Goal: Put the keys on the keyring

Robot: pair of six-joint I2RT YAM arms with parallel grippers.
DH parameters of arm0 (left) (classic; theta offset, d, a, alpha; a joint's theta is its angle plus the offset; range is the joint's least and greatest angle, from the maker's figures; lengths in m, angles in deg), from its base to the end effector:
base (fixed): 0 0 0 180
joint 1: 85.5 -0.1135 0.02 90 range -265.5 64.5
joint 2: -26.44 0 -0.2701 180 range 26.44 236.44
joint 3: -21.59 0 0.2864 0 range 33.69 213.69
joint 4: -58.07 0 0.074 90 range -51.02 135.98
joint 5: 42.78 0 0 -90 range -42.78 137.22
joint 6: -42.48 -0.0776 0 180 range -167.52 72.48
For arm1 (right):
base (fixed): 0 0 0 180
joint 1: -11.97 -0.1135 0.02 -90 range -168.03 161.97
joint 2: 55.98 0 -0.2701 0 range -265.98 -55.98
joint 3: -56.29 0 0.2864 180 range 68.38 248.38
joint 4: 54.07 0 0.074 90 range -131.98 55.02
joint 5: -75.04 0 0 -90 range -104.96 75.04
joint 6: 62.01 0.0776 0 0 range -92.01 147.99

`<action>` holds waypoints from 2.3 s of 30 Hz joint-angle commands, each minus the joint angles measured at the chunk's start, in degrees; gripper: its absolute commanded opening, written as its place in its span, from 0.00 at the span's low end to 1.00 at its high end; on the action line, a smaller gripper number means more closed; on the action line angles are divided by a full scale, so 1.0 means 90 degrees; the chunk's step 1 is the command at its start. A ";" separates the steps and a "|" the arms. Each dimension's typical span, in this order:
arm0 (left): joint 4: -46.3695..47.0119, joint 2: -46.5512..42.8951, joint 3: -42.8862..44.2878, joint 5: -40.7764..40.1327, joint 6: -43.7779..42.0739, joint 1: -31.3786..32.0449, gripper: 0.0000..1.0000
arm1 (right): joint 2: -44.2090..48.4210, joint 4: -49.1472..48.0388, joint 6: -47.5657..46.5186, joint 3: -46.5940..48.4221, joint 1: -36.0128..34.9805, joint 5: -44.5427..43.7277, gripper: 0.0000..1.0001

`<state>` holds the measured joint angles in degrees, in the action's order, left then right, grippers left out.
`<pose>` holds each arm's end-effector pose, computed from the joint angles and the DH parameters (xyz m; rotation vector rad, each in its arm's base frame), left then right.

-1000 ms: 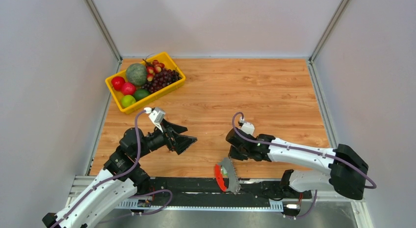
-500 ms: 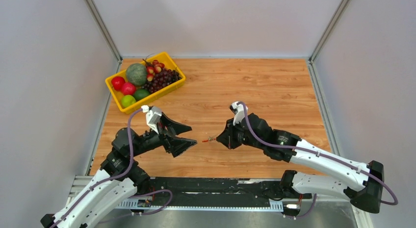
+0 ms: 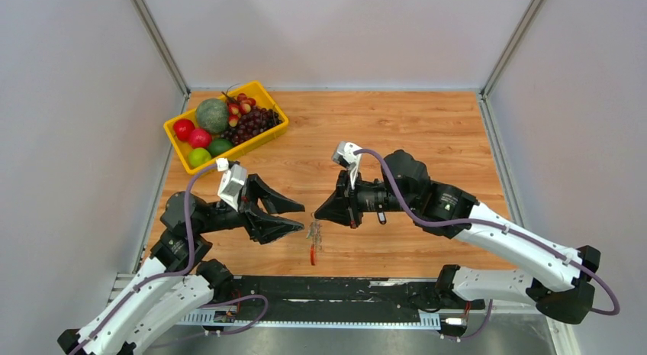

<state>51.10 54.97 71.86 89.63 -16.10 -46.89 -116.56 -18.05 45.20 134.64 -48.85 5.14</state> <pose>0.1046 -0.1505 0.3821 0.7853 1.3428 -1.4761 0.1228 0.2745 0.3902 -1.0091 1.8123 1.2200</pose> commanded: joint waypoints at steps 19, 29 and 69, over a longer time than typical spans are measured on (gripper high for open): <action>0.0586 0.0091 0.0089 0.0518 0.0061 0.0007 0.36 | -0.0533 0.0405 -0.0907 0.1483 0.0014 0.1520 0.00; 0.0415 -0.0081 0.0157 0.0360 0.0021 0.0007 0.72 | -0.0529 0.0432 -0.0868 0.1470 0.0007 0.1459 0.00; 0.1275 0.0276 0.0051 0.0921 0.0216 0.0007 0.00 | -0.0920 0.0353 -0.0711 0.2096 0.0007 0.1700 0.00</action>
<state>59.54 57.18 71.84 95.84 -14.57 -46.95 -124.49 -12.02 38.79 150.62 -48.74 20.14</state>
